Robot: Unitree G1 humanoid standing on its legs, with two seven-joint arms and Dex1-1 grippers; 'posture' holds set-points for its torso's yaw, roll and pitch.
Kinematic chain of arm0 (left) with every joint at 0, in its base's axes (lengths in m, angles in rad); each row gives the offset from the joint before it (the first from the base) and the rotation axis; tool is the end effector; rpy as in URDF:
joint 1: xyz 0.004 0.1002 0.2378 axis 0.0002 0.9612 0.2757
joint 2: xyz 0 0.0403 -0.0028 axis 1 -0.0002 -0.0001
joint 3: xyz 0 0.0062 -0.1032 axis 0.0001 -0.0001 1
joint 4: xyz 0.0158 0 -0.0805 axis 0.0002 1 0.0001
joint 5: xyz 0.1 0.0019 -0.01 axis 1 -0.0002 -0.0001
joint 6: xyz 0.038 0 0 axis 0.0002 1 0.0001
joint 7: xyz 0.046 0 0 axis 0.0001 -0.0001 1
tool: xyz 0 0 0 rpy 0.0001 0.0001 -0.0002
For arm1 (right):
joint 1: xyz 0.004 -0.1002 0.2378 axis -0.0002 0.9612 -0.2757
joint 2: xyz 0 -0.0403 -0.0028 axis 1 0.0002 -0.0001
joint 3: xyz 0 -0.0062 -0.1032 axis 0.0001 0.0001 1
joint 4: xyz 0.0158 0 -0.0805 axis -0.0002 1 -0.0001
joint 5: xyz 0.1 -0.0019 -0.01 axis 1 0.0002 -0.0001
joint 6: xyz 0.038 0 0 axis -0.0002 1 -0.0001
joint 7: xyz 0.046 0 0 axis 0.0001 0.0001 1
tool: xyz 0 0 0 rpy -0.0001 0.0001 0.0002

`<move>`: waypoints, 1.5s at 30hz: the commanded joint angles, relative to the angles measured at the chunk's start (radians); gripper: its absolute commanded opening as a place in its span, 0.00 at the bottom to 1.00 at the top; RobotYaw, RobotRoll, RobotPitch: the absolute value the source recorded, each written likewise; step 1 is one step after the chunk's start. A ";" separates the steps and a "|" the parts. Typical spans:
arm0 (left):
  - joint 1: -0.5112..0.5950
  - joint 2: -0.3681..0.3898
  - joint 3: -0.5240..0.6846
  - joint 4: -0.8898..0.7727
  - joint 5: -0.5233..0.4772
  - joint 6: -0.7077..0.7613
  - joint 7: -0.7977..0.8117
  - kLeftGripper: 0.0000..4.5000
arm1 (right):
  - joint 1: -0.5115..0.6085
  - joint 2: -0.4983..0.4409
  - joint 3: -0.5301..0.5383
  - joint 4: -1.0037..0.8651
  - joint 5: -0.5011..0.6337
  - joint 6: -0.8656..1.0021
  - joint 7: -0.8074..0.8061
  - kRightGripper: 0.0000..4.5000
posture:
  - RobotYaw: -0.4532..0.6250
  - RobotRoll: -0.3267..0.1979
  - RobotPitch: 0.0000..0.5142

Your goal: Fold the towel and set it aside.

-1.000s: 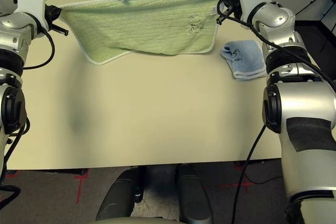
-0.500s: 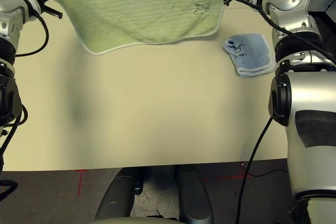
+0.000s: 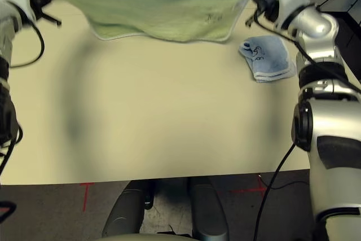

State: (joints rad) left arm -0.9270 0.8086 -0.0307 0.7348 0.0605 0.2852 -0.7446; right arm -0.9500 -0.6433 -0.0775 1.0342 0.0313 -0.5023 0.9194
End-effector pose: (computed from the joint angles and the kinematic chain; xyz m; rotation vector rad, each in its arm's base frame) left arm 0.3174 0.3154 0.2312 0.5898 0.2810 -0.2663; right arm 0.3294 -0.2905 0.1997 -0.6337 -0.2254 0.6337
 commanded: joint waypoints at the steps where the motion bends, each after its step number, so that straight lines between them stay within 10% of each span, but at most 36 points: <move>1: 0.237 0.107 0.020 -0.300 -0.051 0.227 -0.128 0.00 | 0.190 -0.002 0.008 -0.162 0.056 0.063 0.090 0.00 | 0.48 0.62 0.59; 10: 0.510 0.245 0.051 -0.640 -0.150 0.446 -0.258 0.00 | 0.337 -0.044 0.000 -0.417 0.118 0.245 0.117 0.00 | 0.48 0.62 0.59; 29: 0.418 0.313 0.045 -0.625 -0.218 0.441 -0.340 0.00 | 0.521 -0.258 -0.067 -0.832 0.379 0.680 0.303 0.00 | 0.48 0.62 0.57; 45: 0.446 0.498 -0.014 -0.734 -0.338 0.571 -0.648 0.00 | 0.502 -0.269 -0.007 -0.757 0.271 0.649 0.317 0.00 | 0.49 0.62 0.56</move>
State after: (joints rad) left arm -0.4994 1.2821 -0.0417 0.0178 -0.2671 0.8399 -1.3755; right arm -0.4458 -0.9021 -0.0986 0.2447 0.3320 0.1716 1.2228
